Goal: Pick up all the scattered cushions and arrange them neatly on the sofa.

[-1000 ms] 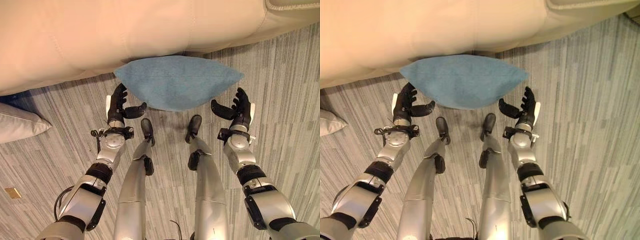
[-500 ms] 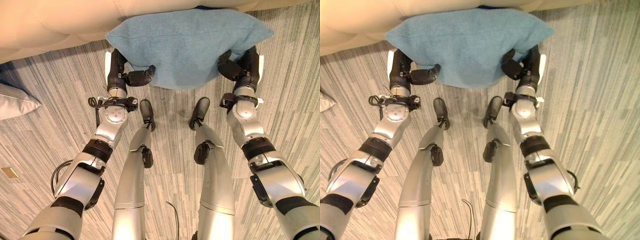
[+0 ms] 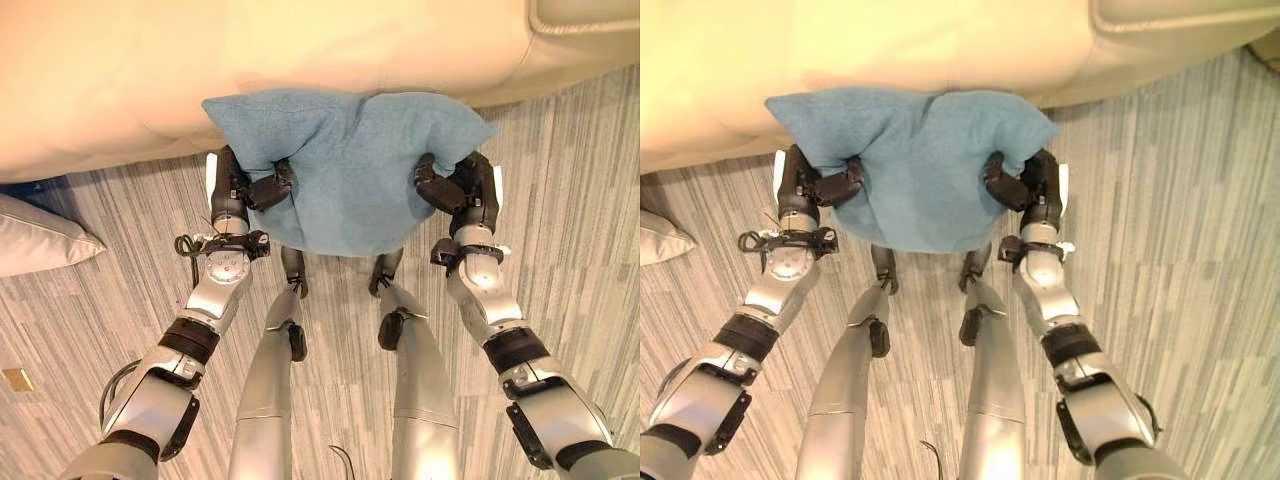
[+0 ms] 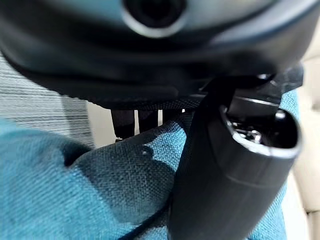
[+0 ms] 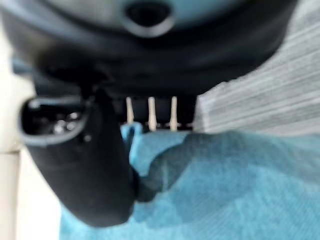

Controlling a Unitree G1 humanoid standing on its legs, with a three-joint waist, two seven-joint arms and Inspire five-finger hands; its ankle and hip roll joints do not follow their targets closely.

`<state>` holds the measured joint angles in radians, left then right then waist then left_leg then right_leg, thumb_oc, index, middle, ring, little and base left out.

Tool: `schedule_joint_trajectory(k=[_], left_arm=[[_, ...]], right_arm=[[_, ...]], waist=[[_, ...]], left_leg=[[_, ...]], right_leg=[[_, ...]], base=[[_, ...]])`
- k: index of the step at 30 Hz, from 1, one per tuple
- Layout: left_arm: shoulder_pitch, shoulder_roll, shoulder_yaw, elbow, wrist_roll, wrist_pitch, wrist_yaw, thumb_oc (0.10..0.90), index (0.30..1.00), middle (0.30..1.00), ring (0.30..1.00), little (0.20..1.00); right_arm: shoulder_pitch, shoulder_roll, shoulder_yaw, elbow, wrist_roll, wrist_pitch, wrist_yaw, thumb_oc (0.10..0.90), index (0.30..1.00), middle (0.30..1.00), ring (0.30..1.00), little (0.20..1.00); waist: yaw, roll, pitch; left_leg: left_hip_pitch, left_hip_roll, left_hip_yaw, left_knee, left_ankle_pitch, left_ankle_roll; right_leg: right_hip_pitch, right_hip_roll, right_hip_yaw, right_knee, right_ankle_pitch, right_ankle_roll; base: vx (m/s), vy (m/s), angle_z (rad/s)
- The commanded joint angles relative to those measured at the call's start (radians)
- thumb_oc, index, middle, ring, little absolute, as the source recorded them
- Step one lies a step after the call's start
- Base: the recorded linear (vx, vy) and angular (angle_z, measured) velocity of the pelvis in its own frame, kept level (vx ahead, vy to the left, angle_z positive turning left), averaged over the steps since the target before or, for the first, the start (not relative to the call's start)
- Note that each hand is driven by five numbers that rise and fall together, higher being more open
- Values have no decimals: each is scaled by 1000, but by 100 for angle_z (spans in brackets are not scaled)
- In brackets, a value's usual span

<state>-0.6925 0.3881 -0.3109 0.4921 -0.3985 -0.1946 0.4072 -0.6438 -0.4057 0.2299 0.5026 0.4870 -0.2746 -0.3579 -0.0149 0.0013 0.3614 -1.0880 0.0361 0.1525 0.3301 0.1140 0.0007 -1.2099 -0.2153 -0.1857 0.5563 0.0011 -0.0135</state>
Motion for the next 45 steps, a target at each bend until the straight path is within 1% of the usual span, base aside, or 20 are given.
schedule_joint_trajectory(k=[1,3,7,9,11,14,15,16,17,18,20,25,26,29,32,34,35,37,39,45], left_arm=[[61,-92,-46,-143,58,-169,-71,400,300,300,300,300],[159,-97,-36,-193,63,-173,-84,400,300,300,300,300],[249,-84,-24,-252,58,-177,-105,400,300,300,300,300],[337,-75,4,-312,17,-189,-132,400,300,300,300,300],[361,-68,9,-328,12,-194,-142,400,300,300,300,300],[422,-34,17,-384,33,-198,-163,400,300,300,300,300],[455,-13,25,-404,55,-202,-170,400,300,300,300,300],[456,-12,25,-405,55,-202,-170,400,300,300,300,300],[484,-1,30,-416,64,-202,-174,400,300,300,300,300],[484,-1,30,-416,64,-202,-174,400,300,300,300,300],[528,4,46,-424,62,-199,-183,400,300,300,300,300],[578,-5,60,-419,51,-185,-200,400,300,300,300,300],[593,-13,59,-408,55,-176,-209,400,300,300,300,300],[623,-28,56,-404,37,-168,-226,400,300,300,300,300],[630,-34,51,-403,45,-161,-229,400,300,300,300,300],[636,-36,44,-405,58,-151,-236,400,300,300,300,300],[633,-36,41,-403,67,-147,-236,400,300,300,300,300],[638,-37,45,-404,65,-152,-243,400,300,300,300,300],[656,-28,48,-423,70,-150,-248,400,300,300,300,300],[677,-2,62,-436,81,-139,-259,400,300,300,300,300]], right_arm=[[67,103,61,-182,-95,-133,75,400,300,300,300,300],[172,100,37,-281,-142,-131,75,400,300,300,300,300],[257,76,15,-368,-197,-125,83,400,300,300,300,300],[331,47,1,-453,-259,-113,93,400,300,300,300,300],[354,35,-3,-473,-279,-109,102,400,300,300,300,300],[419,2,-20,-530,-319,-104,124,400,300,300,300,300],[449,-8,-31,-552,-331,-101,131,400,300,300,300,300],[450,-8,-31,-553,-331,-101,131,400,300,300,300,300],[485,-5,-39,-563,-325,-96,140,400,300,300,300,300],[485,-5,-39,-563,-325,-95,141,400,300,300,300,300],[531,-2,-57,-571,-328,-87,148,400,300,300,300,300],[583,-13,-78,-572,-347,-75,157,400,300,300,300,300],[609,-18,-98,-568,-349,-69,157,400,300,300,300,300],[624,-22,-113,-565,-353,-64,157,400,300,300,300,300],[626,-19,-120,-567,-353,-63,155,400,300,300,300,300],[632,-16,-136,-569,-352,-57,150,400,300,300,300,300],[628,-17,-139,-566,-357,-56,140,400,300,300,300,300],[630,-13,-142,-565,-361,-51,140,400,300,300,300,300],[629,-5,-133,-567,-384,-50,148,400,300,300,300,300],[623,19,-128,-551,-387,-37,176,400,300,300,300,300]], waist=[[0,9,-204],[-3,4,-222],[-5,-2,-236],[-3,-8,-247],[-2,-10,-253],[-2,-15,-260],[-1,-16,-262],[-1,-16,-258],[-1,-17,-272],[-2,-17,-271],[-1,-20,-283],[5,-30,-286],[7,-35,-281],[13,-40,-275],[18,-46,-270],[19,-58,-280],[22,-64,-275],[29,-62,-288],[36,-65,-294],[56,-74,-302]], left_leg=[[58,31,-87,-38,-113,-47],[186,29,-95,-84,-119,-59],[291,29,-99,-110,-98,-58],[429,33,-109,-140,-107,-64],[472,37,-109,-148,-109,-65],[610,48,-107,-183,-114,-70],[696,56,-103,-208,-113,-75],[702,57,-103,-211,-112,-75],[781,71,-93,-243,-108,-82],[782,70,-94,-248,-103,-81],[878,82,-82,-273,-103,-93],[930,85,-90,-234,-114,-99],[920,90,-95,-177,-106,-108],[921,89,-98,-129,-108,-110],[913,75,-102,-138,-128,-104],[879,53,-75,-178,-116,-95],[819,42,-44,-159,-98,-90],[811,38,-27,-166,-104,-82],[865,12,-45,-202,-131,-65],[938,-23,-22,-225,-181,-11]], right_leg=[[151,-24,34,-119,-23,145],[272,-21,10,-161,-32,144],[387,-11,-21,-212,-15,130],[532,8,-40,-260,-27,128],[578,14,-45,-273,-31,127],[729,36,-60,-327,-42,126],[821,52,-69,-359,-48,125],[827,52,-70,-362,-47,125],[908,71,-74,-394,-53,123],[911,71,-75,-400,-48,123],[1025,102,-81,-451,-62,119],[1135,131,-84,-504,-79,99],[1176,138,-93,-524,-82,90],[1219,137,-104,-539,-81,87],[1226,130,-107,-547,-80,90],[1232,123,-119,-560,-80,97],[1236,122,-119,-558,-84,96],[1224,128,-108,-550,-91,97],[1232,121,-96,-514,-109,112],[1222,62,-62,-383,-110,153]], base=[[30,-105,-1],[49,-115,-2],[-9,-59,5],[97,-82,5],[85,-48,-4],[151,-77,-3],[143,-77,-6],[212,-92,-4],[111,-39,-1],[213,-108,2],[162,-121,7],[90,-85,7],[75,-60,13],[95,-19,26],[65,39,14],[85,72,9],[82,100,18],[124,105,17],[244,161,-19],[187,169,-22]])
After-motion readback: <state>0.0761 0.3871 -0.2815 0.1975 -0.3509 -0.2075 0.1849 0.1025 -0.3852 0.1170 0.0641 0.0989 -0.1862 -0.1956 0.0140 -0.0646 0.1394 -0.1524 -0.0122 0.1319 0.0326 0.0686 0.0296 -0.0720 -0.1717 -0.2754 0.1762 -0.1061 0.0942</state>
